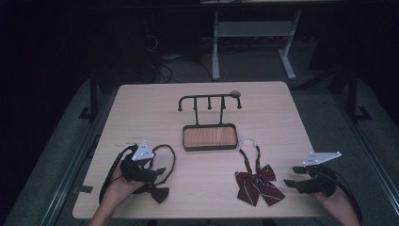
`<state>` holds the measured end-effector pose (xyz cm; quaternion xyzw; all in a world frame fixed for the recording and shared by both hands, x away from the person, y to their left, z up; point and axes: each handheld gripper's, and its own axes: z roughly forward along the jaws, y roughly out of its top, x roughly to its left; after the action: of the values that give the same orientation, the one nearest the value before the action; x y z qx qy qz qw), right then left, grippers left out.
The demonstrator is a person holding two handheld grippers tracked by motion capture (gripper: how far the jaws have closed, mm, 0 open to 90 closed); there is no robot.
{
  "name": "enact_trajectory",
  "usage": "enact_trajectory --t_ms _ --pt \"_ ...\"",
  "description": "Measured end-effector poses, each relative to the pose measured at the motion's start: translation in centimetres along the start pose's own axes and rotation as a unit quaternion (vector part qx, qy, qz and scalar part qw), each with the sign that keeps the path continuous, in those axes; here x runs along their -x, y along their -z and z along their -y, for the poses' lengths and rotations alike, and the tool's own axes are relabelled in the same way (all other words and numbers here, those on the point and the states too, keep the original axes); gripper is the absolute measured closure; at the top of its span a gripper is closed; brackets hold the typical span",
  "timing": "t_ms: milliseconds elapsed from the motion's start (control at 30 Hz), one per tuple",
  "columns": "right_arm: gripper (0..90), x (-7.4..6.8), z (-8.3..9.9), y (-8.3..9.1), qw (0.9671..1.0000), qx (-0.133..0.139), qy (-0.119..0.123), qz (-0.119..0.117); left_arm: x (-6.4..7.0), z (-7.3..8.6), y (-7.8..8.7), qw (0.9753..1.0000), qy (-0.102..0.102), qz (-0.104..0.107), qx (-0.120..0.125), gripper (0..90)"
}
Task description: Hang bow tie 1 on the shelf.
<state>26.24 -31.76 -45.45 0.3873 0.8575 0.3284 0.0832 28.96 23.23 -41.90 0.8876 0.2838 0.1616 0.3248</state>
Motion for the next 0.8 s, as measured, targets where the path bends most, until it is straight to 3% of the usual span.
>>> enact_trajectory --t_ms 433,800 --pt "33.7 -0.5 -0.6 -0.4 0.9999 0.001 0.011 -0.009 0.0 0.2 0.2 1.0000 0.002 -0.002 0.000 33.0" --pt "37.7 -1.0 -2.2 -0.4 0.9995 0.007 0.020 -0.024 0.0 0.6 0.2 1.0000 0.005 -0.002 -0.004 32.7"
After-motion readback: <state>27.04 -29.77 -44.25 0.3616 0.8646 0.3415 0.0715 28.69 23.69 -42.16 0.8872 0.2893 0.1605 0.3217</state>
